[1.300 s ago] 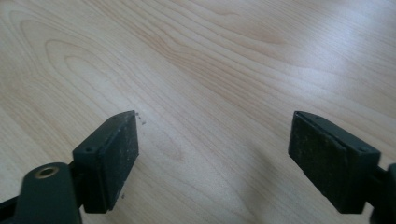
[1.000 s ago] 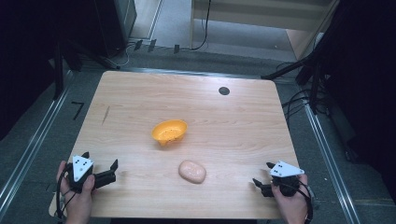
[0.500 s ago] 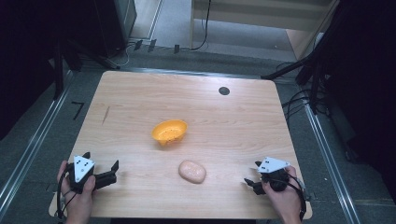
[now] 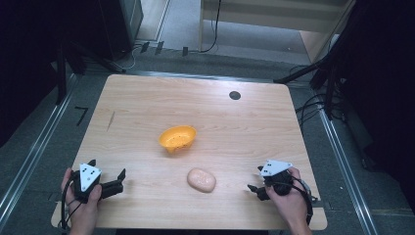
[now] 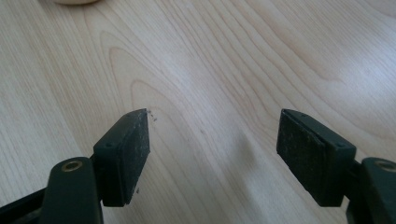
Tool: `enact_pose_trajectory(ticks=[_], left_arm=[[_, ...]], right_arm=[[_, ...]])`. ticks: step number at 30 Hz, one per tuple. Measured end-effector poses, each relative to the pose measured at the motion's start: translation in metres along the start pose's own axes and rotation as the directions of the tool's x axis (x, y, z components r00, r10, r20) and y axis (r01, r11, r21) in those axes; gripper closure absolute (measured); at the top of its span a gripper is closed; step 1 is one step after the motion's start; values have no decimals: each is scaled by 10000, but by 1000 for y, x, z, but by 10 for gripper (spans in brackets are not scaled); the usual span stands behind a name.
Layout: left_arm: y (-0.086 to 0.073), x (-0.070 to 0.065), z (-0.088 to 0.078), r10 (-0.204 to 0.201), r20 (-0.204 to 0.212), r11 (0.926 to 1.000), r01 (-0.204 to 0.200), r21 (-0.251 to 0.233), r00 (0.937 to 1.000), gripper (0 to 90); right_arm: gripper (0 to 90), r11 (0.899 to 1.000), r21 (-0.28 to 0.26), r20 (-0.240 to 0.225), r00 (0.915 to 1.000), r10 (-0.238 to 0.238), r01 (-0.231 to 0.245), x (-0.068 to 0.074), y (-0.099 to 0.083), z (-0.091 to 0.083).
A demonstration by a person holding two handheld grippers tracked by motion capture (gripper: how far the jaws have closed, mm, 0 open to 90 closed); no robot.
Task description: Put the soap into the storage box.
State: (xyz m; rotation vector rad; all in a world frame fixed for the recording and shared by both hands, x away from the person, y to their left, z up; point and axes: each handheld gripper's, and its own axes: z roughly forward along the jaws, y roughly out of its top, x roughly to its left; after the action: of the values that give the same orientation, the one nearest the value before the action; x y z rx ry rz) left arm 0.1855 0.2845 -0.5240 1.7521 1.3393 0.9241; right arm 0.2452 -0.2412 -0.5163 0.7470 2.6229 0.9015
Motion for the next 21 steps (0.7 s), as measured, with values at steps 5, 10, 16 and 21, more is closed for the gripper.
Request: enact_pose_trajectory(ticks=[5,10,16,21], left_arm=[[0,0,0,25,18,10000,-25,-9,10000,2],[0,-1,0,101,24,9999,-101,11,9999,2],[0,-1,0,103,33,9999,-103,12,9999,2],[0,-1,0,103,33,9999,-103,13,9999,2]], right_arm=[[274,10000,57,-132,9999,-22,23,2,8,3],[289,9999,82,-386,9992,-123,126,4,18,9],[292,9998,168,-528,9985,-108,117,6,24,13],[292,9995,277,-672,9976,-147,166,8,31,18]])
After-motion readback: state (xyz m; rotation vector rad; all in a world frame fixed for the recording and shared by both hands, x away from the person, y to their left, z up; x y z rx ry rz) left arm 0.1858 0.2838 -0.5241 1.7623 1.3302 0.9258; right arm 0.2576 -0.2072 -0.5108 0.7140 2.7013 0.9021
